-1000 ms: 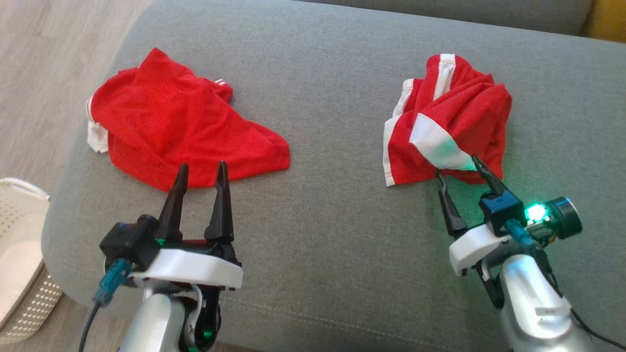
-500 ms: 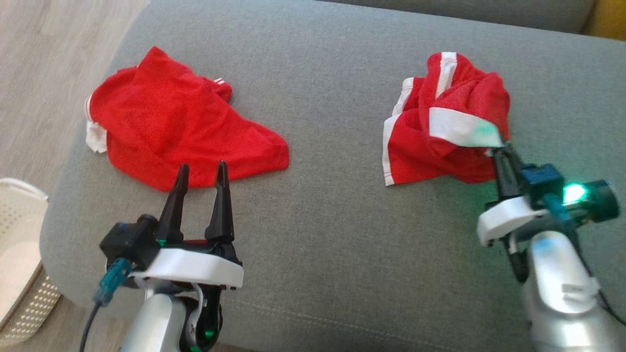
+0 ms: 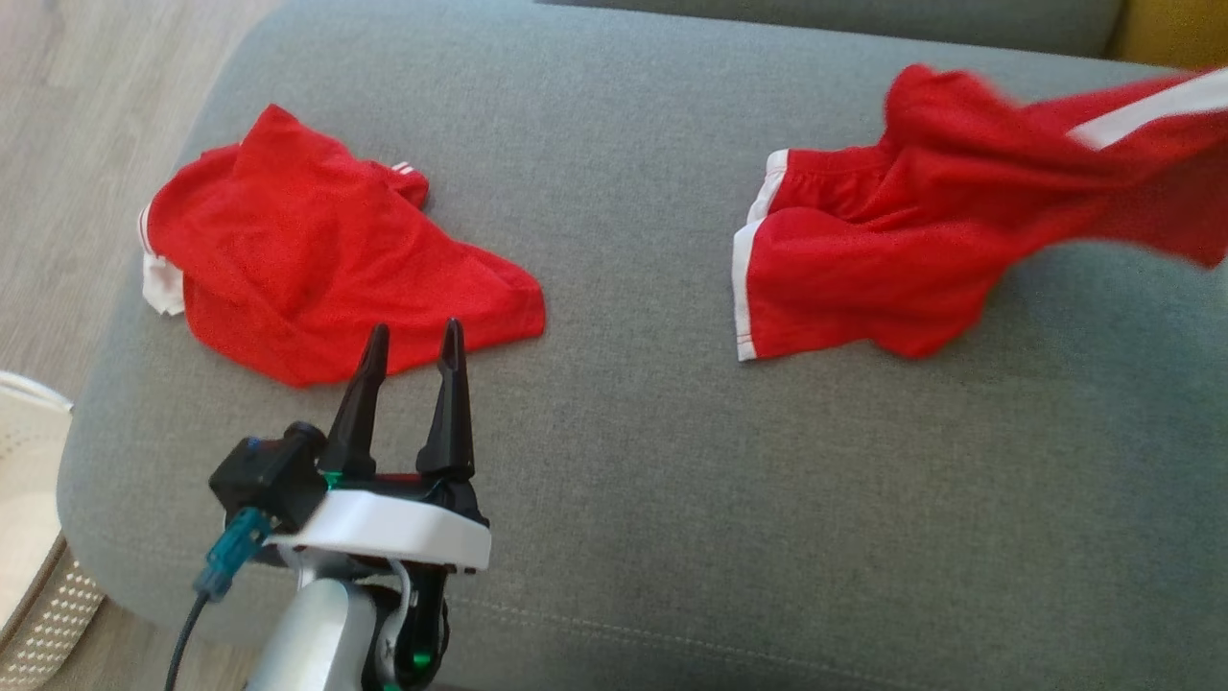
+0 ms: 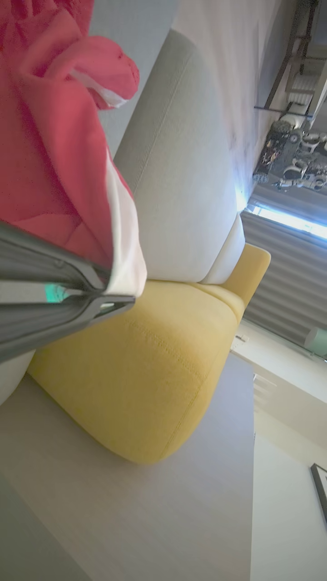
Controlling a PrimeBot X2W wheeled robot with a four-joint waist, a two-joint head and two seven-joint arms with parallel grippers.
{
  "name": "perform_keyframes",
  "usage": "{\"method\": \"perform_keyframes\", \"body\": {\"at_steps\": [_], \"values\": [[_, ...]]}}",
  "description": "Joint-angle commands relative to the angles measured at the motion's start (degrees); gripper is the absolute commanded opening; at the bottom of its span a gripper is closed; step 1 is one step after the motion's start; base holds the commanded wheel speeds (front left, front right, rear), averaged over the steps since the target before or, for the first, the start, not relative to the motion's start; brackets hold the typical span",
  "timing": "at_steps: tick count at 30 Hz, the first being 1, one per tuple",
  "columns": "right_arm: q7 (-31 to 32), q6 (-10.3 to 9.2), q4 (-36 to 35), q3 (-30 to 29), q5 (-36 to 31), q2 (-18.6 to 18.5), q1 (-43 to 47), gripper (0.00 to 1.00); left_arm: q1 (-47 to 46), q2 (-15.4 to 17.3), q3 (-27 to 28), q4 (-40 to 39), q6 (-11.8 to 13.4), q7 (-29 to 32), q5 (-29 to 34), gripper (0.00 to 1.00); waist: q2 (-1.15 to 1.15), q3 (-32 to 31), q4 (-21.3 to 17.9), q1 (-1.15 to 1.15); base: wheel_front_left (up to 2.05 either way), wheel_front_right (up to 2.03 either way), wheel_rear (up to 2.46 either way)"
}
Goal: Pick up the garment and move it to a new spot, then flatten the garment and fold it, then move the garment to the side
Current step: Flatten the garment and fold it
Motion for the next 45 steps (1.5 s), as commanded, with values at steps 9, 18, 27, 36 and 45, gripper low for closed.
{"method": "perform_keyframes", "body": {"at_steps": [9, 18, 27, 36, 45], "values": [[1.0, 0.43, 2.3, -4.5, -1.4, -7.3, -11.2, 0.0, -4.1, 0.1, 0.6, -1.9, 0.3, -0.7, -1.3, 1.0, 0.0, 3.6, 1.7, 0.0, 0.0, 0.0, 0.0], [0.7, 0.43, 9.6, -1.8, -2.5, -4.9, -12.5, 1.0, -4.9, 0.1, 0.2, -1.2, 0.4, -0.7, -1.6, 1.0, 0.0, 4.5, 1.3, 0.0, 0.0, 0.0, 0.0], [-2.8, 0.43, 9.8, 0.0, -1.7, 0.7, -8.8, 1.0, -4.7, 0.1, 1.2, -0.6, 0.0, -0.7, -0.5, 1.0, 0.0, 1.7, -2.2, 0.0, 0.0, 0.0, 0.0], [-8.8, 0.43, 1.1, 4.0, 2.3, 9.1, 2.4, 1.0, -2.4, 0.1, 3.2, -0.5, 0.0, -0.7, 0.5, 1.0, 0.0, -4.1, -6.6, 0.0, 0.0, 0.0, 0.0], [-10.3, 0.43, -12.6, 7.6, 5.9, 16.8, 21.6, 1.0, 1.1, 0.1, 4.1, -0.8, -0.2, -0.7, 1.3, 1.0, 0.0, -7.9, -10.8, 0.0, 0.0, 0.0, 0.0]]}}
